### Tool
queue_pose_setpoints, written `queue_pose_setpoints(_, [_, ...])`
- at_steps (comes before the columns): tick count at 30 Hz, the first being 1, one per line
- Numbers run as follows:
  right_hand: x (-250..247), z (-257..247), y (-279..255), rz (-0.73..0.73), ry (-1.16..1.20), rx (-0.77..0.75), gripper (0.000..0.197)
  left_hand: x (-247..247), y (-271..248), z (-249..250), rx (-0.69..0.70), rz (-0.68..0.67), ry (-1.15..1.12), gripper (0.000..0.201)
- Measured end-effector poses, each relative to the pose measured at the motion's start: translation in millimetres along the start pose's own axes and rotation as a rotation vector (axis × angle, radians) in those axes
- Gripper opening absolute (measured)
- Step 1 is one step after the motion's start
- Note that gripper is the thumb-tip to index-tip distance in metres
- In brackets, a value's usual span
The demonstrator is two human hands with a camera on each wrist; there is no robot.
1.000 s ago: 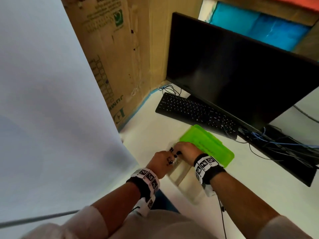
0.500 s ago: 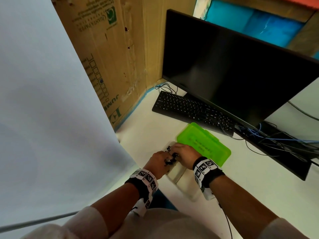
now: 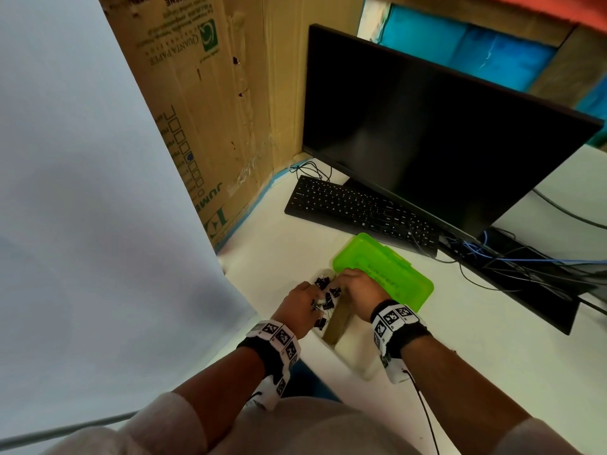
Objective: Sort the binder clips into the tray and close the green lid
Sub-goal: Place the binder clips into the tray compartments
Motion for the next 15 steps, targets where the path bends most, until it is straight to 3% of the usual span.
queue_pose_setpoints(9, [1.9, 14.0, -12.3, -0.029, -0.213, 0.063, 0.037, 16.8, -4.3, 10.7, 0.047, -0.122, 0.005, 0.017])
queue_pose_setpoints(15, [-0.1, 18.9, -8.3, 0.025, -0.304, 0.229, 0.025, 18.6, -5.0, 3.9, 0.029, -0.155, 0.026, 0.017])
Point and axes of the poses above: each hand's wrist, its own y-axis towards the middle knuckle, its own x-axis out of the palm, z = x × y, the point moved 5 cm from there along y, towards the middle knuckle, and after that the axes turned 3 degrees about -y, right-handed, at the moved point
